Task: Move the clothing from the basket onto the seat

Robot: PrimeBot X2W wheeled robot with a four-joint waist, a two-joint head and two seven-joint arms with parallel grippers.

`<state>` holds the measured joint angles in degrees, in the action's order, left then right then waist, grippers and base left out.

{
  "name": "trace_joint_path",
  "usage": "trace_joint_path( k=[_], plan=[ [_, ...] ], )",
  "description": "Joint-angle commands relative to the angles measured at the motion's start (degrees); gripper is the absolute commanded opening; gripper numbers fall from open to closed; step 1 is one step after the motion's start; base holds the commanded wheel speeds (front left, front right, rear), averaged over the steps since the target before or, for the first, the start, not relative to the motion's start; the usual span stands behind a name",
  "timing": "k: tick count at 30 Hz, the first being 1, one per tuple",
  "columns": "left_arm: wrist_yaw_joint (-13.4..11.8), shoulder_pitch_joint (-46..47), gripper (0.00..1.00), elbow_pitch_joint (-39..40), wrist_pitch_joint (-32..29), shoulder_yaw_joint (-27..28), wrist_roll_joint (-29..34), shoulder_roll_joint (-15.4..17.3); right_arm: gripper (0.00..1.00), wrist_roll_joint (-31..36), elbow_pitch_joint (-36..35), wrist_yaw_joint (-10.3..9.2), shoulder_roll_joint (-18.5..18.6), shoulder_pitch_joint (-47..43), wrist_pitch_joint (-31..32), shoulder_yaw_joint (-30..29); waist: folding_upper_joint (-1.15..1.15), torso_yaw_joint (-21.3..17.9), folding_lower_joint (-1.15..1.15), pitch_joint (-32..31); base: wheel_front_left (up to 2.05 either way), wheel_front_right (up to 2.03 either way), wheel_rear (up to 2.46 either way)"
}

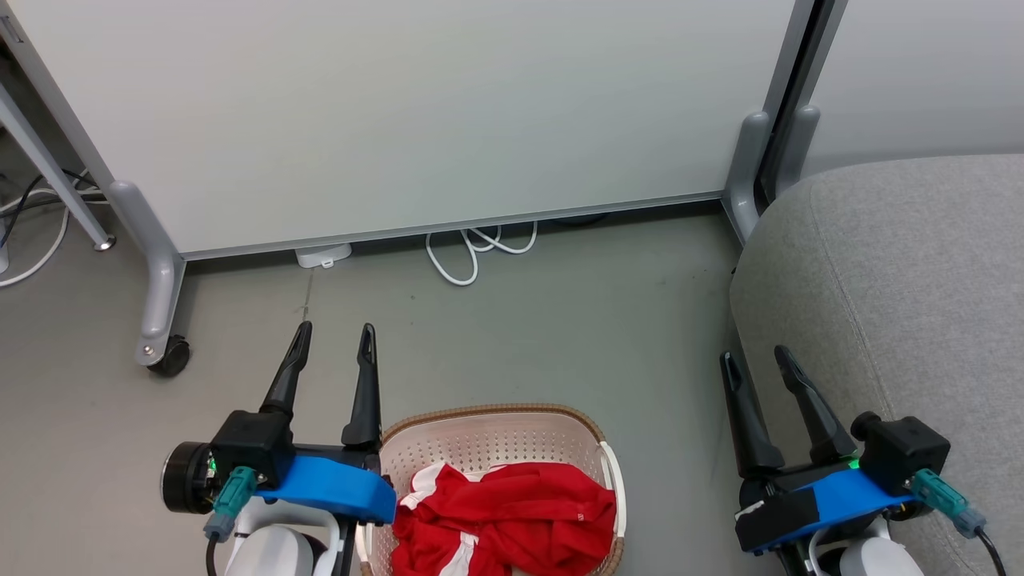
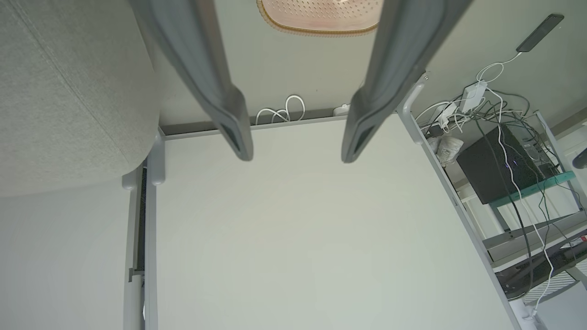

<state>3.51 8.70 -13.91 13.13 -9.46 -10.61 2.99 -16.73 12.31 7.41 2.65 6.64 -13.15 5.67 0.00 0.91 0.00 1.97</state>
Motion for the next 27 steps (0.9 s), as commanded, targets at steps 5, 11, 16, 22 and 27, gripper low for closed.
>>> trace_joint_path(
  k=[5, 11, 16, 22, 27],
  plan=[
    [0.54, 1.19, 1.0, -0.46, 0.85, -0.2, 2.45, 0.02, 1.0, 2.75, -0.02, 0.12, 0.35, 0.83, -0.81, 0.54, 0.0, 0.0, 0.0, -0.03, 0.0, 0.0, 0.0],
    [0.88, 1.36, 1.0, -0.87, 1.49, -0.4, 4.62, -0.06, 1.0, 4.94, 0.18, 0.13, 0.36, 1.04, -1.49, 0.87, 0.0, 0.08, 0.0, 0.2, 0.0, 0.0, 0.0],
    [0.87, 1.39, 1.0, -1.13, 1.98, -0.68, 6.51, -0.08, 1.0, 6.76, 0.28, 0.09, 0.37, 0.97, -1.99, 1.09, 0.0, 0.2, 0.0, 0.21, 0.0, 0.0, 0.0],
    [0.91, 1.44, 1.0, -1.4, 2.15, -0.76, 6.49, -0.1, 1.0, 6.96, 0.35, 0.09, 0.37, 0.94, -2.11, 1.22, 0.0, 0.32, 0.0, 0.16, 0.0, 0.0, 0.0],
    [0.91, 1.47, 1.0, -1.48, 2.15, -0.74, 6.15, -0.11, 1.0, 6.67, 0.48, 0.09, 0.37, 0.89, -2.1, 1.27, 0.0, 0.33, 0.0, 0.16, 0.0, 0.0, 0.0]
  ],
)
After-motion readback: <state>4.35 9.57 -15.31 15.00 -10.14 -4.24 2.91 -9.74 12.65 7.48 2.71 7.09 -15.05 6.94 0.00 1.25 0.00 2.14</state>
